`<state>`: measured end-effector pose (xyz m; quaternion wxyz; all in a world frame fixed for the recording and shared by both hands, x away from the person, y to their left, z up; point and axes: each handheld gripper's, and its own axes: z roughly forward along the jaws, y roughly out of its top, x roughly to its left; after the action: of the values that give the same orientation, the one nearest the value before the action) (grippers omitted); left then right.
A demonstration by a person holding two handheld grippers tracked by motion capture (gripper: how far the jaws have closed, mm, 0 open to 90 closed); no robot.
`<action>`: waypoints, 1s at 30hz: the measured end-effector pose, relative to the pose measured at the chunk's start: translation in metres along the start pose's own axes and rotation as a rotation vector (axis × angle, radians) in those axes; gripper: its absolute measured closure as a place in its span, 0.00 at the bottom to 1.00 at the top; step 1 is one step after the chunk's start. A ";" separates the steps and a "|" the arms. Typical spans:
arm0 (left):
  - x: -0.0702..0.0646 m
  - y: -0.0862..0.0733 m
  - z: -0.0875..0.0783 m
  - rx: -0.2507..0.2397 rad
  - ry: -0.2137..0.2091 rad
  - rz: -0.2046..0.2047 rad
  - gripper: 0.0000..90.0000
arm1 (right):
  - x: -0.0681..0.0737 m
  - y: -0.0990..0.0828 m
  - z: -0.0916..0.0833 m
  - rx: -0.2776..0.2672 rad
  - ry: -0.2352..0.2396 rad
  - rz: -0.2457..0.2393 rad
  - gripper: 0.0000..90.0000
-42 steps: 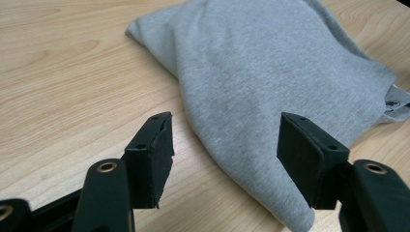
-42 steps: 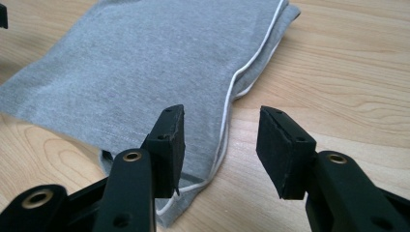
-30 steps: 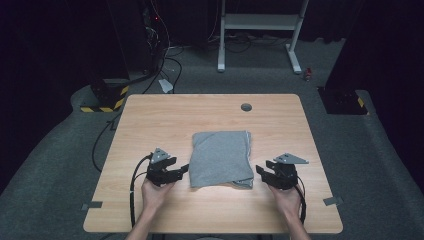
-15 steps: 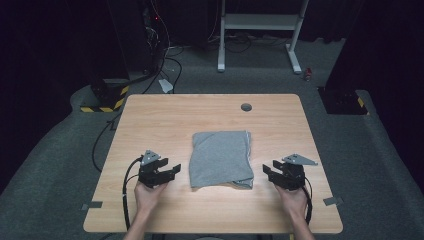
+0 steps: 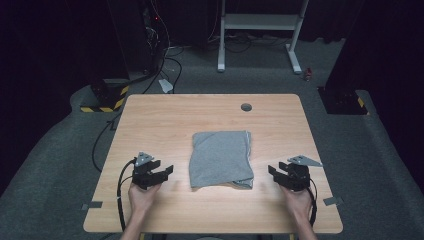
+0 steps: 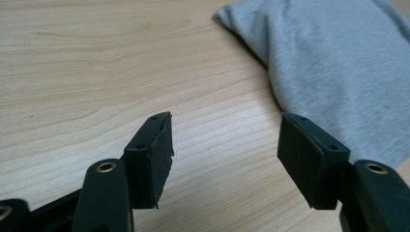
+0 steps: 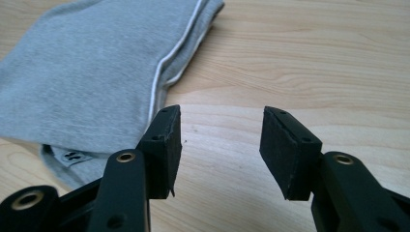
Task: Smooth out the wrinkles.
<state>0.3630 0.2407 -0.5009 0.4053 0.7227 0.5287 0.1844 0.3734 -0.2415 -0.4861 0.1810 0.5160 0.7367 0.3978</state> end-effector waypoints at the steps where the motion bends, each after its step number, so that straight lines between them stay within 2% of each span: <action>1: 0.002 -0.001 0.000 0.009 0.010 0.002 0.42 | -0.001 -0.001 0.000 -0.001 -0.005 0.000 0.54; 11: 0.015 -0.008 0.005 0.035 0.061 -0.022 0.42 | -0.015 -0.009 0.006 0.031 -0.057 0.022 0.52; 13: 0.017 -0.009 0.006 0.042 0.088 -0.009 0.42 | -0.018 -0.010 0.007 0.044 -0.066 0.031 0.52; 14: 0.016 -0.009 0.006 0.052 0.105 0.011 0.41 | -0.019 -0.011 0.008 0.044 -0.073 0.027 0.52; 17: 0.016 -0.011 0.009 0.072 0.121 0.033 0.41 | -0.021 -0.012 0.009 0.053 -0.089 0.027 0.52; 26: 0.019 -0.013 0.012 0.075 0.140 0.024 0.41 | -0.027 -0.016 0.014 0.075 -0.124 0.032 0.51; 30: 0.019 -0.013 0.013 0.075 0.147 0.033 0.41 | -0.029 -0.017 0.016 0.082 -0.134 0.033 0.51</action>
<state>0.3705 0.2543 -0.5217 0.3350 0.7304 0.5515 0.2239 0.3853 -0.2639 -0.5127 0.2022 0.5607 0.7299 0.3348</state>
